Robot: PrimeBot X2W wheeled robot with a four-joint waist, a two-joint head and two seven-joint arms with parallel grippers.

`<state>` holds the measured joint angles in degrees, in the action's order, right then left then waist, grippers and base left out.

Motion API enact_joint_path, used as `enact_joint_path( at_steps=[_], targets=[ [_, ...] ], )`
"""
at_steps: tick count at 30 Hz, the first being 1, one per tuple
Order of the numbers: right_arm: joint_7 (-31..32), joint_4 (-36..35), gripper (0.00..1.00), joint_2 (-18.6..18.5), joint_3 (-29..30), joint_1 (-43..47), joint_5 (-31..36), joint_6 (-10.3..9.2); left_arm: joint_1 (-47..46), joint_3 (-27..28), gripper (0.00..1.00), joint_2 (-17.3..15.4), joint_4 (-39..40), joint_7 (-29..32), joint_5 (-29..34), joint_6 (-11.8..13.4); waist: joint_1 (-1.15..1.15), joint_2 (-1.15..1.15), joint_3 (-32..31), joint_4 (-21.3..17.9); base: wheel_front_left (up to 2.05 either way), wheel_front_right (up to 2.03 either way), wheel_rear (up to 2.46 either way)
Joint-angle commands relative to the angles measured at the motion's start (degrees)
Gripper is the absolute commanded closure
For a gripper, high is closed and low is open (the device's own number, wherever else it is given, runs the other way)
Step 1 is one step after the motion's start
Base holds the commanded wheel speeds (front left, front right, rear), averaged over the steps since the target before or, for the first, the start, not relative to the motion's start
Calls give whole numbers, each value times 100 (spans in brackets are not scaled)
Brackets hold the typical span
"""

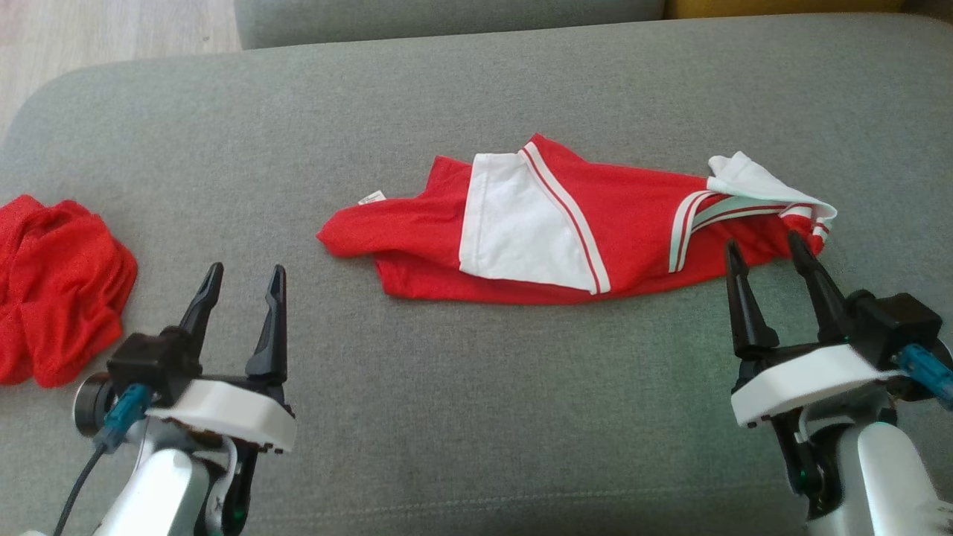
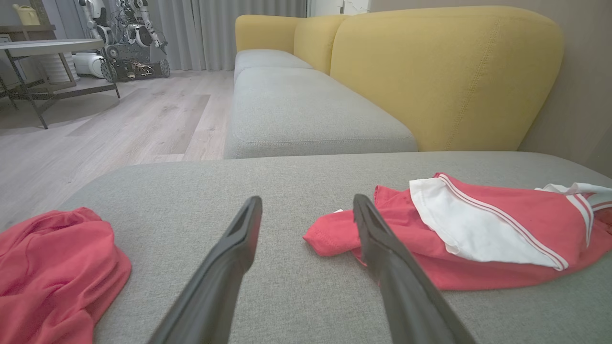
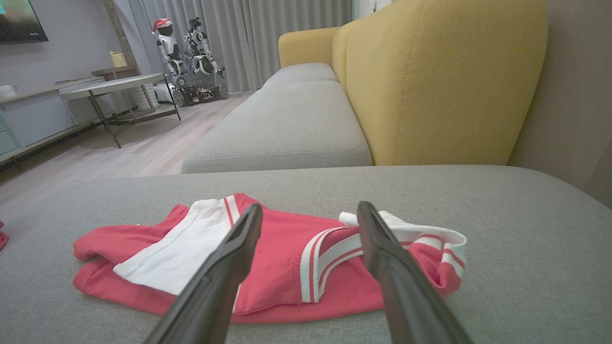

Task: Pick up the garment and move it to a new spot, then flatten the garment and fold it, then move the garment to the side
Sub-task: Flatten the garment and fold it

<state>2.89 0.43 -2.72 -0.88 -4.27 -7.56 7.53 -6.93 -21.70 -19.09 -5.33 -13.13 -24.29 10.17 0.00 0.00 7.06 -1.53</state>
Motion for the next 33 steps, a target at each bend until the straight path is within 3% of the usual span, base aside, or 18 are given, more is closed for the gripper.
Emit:
enact_joint_path(
  at_steps=[1,5,10,17,24,25,26,27,33],
  targets=[
    [11,-215,0,-16,-117,-168,-30,-4,-175,205,0,-166,209,2,11,43,0,0,6,6,0,0,0],
    [54,-91,0,-16,-200,-293,-4,-4,-224,178,0,-159,225,10,10,42,0,0,63,62,0,0,0],
    [181,400,0,-16,-862,-717,204,-4,-379,130,0,-133,224,3,18,-2,0,0,244,236,0,0,0],
    [253,1694,0,-145,-2196,-1670,263,-4,-668,160,0,-37,198,-74,28,-19,0,0,635,673,0,0,0],
    [145,2742,0,-189,-2773,-2306,280,-4,-840,153,0,85,94,-140,52,-95,0,0,834,948,0,0,0],
    [107,2844,49,-183,-2787,-2368,287,-4,-849,160,0,104,76,-147,54,-99,0,0,840,960,0,0,0],
    [65,2931,80,-175,-2789,-2418,281,-4,-854,165,0,121,59,-153,57,-106,0,0,845,972,0,0,0],
    [20,2999,100,-165,-2783,-2463,266,-4,-856,175,0,137,43,-158,58,-109,0,0,849,978,0,0,0],
    [-336,2958,100,-127,-2504,-2537,114,-4,-819,262,0,172,-5,-177,82,-122,0,0,824,898,0,0,0]
  ],
)
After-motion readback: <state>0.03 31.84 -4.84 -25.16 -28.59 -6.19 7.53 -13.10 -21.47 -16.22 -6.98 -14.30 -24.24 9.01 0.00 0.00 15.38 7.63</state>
